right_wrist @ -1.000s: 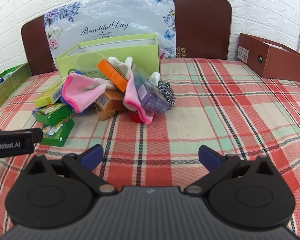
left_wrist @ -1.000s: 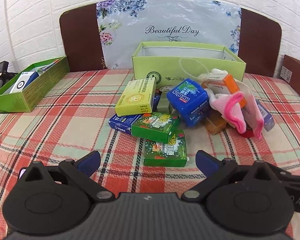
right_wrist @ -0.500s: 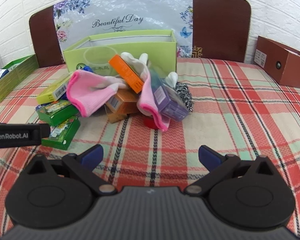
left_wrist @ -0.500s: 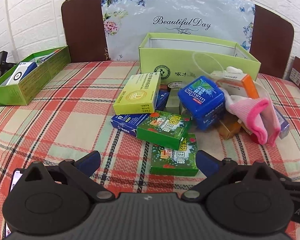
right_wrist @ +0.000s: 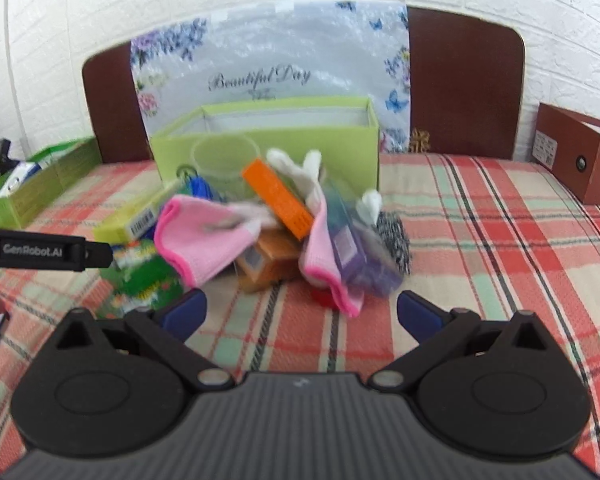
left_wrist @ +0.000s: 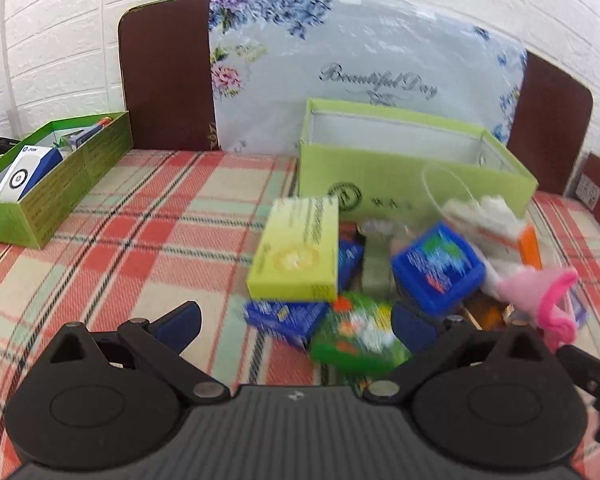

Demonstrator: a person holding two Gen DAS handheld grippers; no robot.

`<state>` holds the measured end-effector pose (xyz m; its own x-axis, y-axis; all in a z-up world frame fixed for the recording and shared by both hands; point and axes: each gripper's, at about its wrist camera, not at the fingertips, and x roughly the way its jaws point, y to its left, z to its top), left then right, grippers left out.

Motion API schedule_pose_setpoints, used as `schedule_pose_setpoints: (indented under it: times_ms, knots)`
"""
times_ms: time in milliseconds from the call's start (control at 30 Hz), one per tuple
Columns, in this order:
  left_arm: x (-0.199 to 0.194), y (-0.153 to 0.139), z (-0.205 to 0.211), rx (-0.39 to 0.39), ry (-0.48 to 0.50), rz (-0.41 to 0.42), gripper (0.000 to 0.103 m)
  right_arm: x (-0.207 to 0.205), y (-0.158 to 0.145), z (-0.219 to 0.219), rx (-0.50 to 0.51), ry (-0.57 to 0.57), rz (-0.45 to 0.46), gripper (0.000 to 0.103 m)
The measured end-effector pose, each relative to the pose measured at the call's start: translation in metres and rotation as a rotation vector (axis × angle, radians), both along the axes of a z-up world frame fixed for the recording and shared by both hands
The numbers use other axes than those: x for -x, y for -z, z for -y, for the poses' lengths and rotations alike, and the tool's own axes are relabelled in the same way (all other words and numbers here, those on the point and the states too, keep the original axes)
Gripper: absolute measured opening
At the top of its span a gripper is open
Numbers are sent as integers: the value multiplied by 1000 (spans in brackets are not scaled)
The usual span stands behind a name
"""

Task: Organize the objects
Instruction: 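Grasp the yellow medicine box with the left tool while the right tool grasps the clear cup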

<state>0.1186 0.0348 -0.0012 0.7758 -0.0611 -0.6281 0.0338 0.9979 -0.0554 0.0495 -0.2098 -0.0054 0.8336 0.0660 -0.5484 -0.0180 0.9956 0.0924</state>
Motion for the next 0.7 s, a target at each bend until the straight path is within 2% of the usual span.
schedule_pose_setpoints:
  times_ms: [33, 100, 167, 233, 300, 367, 500, 567, 600, 633, 667, 700]
  knots:
    - [-9, -3, -3, 7, -5, 9, 103, -5, -12, 2, -15, -24, 41, 103]
    - [-29, -5, -5, -7, -16, 15, 103, -16, -23, 5, -14, -46, 67, 103]
    - [-47, -3, -6, -15, 1, -10, 103, -25, -35, 5, -9, -75, 73, 103]
    - [-59, 0, -9, 0, 31, -30, 103, -29, -47, 6, -37, -136, 95, 103]
    - [-70, 6, -9, -10, 31, -37, 103, -29, -59, 8, -86, -198, 120, 103]
    - [-84, 14, -5, -30, 44, -50, 103, -36, -69, 5, -94, -223, 160, 103]
    - [-110, 37, -4, -45, 37, -133, 103, -91, -75, -18, 32, -254, 141, 103]
    - [-115, 44, -11, -5, 44, -140, 101, -123, -65, -24, 68, -295, 102, 103]
    - [-115, 44, -14, 22, 70, -137, 96, -139, -62, -26, 75, -314, 78, 103]
    - [-116, 43, -19, 56, 105, -139, 85, -152, -53, -28, 79, -328, 44, 103]
    - [-116, 42, -23, 86, 126, -145, 81, -165, -49, -30, 80, -336, 17, 103]
    - [-117, 42, -25, 90, 123, -154, 81, -175, -45, -31, 78, -342, -2, 103]
